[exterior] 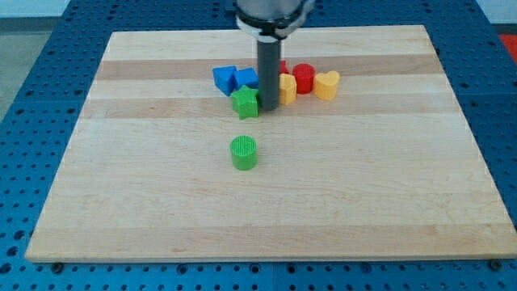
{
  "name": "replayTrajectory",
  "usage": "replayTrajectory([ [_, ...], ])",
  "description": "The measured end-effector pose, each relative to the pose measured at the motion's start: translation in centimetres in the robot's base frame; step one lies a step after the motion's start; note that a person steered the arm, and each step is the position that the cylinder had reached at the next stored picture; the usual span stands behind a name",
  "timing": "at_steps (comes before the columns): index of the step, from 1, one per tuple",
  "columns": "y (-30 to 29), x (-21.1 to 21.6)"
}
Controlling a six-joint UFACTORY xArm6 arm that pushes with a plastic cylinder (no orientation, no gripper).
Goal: Move the green star to the top left
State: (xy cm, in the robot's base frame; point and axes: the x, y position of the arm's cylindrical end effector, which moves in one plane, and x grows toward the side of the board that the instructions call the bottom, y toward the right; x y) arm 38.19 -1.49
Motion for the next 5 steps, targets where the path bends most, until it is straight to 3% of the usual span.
replayTrajectory([
  [3, -11.3, 0.0],
  [4, -9.7, 0.4],
  [5, -9.3, 3.9],
])
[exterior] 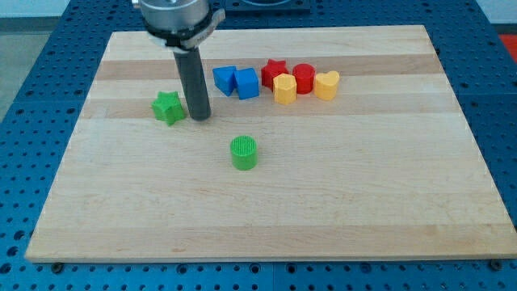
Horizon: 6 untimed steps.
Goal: Move the green star to the top left
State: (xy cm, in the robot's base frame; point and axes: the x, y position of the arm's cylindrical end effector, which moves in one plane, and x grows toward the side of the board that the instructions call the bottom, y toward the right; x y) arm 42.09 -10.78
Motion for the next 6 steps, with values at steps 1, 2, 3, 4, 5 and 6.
replayTrajectory([
  [1, -0.1, 2.5],
  [2, -1.5, 2.5],
  [3, -3.4, 1.2],
  [4, -5.2, -1.6],
  [5, -7.0, -4.2],
  [6, -8.2, -8.7],
])
